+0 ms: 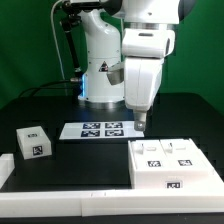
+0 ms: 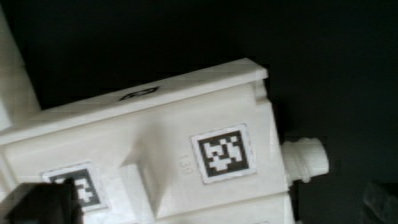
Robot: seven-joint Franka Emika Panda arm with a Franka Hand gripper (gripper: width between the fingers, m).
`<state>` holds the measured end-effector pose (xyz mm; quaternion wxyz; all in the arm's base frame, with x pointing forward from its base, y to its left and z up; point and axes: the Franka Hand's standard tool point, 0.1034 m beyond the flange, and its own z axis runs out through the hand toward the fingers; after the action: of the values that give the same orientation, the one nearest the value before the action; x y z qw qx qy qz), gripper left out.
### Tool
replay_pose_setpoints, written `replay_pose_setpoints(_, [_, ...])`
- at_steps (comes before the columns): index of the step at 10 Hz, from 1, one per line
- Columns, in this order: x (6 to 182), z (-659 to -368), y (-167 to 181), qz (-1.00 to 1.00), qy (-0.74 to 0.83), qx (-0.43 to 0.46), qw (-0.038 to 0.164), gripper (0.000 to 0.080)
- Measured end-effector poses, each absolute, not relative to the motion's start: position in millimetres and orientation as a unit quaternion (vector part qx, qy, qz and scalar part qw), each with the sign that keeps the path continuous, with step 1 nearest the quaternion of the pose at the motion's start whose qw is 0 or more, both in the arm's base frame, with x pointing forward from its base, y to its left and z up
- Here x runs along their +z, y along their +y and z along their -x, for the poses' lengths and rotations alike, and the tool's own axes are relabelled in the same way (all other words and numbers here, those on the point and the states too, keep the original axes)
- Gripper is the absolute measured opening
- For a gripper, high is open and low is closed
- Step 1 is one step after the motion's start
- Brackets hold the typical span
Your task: Assemble cabinet
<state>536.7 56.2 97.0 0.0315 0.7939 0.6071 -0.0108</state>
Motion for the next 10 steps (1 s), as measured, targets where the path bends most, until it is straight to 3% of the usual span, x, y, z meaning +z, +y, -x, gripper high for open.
replay_pose_setpoints(5, [93.9,-533.0,56.9,-0.81,0.585,-0.011,0.028,0.0797])
replay_pose_setpoints(10, [80.5,-518.7,55.7,-0.921,0.389,0.01,0.014,0.0797])
